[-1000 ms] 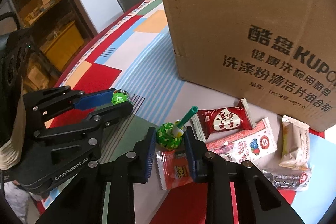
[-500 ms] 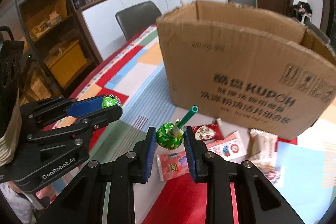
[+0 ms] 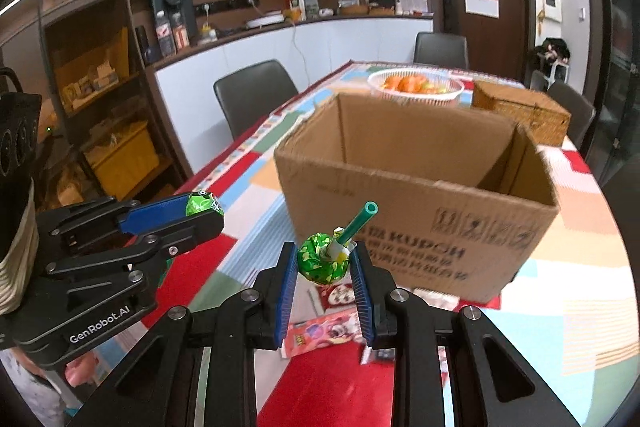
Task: Organize snacks
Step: 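Lift both lollipops and carry them over the open box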
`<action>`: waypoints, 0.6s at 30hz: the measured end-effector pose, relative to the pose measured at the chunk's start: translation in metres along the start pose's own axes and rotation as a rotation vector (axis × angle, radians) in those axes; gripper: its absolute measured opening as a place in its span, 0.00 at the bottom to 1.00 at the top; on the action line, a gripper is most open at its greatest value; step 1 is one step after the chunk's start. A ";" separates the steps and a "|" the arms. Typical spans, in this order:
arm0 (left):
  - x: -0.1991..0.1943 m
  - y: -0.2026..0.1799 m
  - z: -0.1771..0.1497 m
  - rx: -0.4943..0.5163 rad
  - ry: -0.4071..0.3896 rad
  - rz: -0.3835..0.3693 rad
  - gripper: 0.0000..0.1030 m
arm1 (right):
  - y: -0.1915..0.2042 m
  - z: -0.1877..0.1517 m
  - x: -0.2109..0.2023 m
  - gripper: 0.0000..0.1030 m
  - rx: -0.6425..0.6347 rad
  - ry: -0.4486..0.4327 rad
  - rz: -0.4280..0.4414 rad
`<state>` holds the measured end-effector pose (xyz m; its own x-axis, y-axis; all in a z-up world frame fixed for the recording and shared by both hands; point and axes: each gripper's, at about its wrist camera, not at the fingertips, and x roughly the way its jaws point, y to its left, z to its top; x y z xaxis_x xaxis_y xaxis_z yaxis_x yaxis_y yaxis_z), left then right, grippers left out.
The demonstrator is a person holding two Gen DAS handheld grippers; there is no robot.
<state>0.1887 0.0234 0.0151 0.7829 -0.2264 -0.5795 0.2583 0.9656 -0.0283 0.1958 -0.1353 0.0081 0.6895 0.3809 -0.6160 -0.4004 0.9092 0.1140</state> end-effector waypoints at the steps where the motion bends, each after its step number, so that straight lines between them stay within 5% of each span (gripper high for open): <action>1: -0.001 -0.002 0.003 0.003 -0.007 -0.002 0.25 | -0.001 0.003 -0.004 0.27 -0.001 -0.013 -0.004; 18: 0.005 -0.035 0.072 0.042 -0.079 -0.030 0.25 | -0.043 0.052 -0.030 0.27 0.041 -0.115 -0.069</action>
<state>0.2244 -0.0204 0.0717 0.8159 -0.2663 -0.5132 0.3046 0.9524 -0.0100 0.2238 -0.1770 0.0621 0.7799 0.3319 -0.5306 -0.3265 0.9391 0.1075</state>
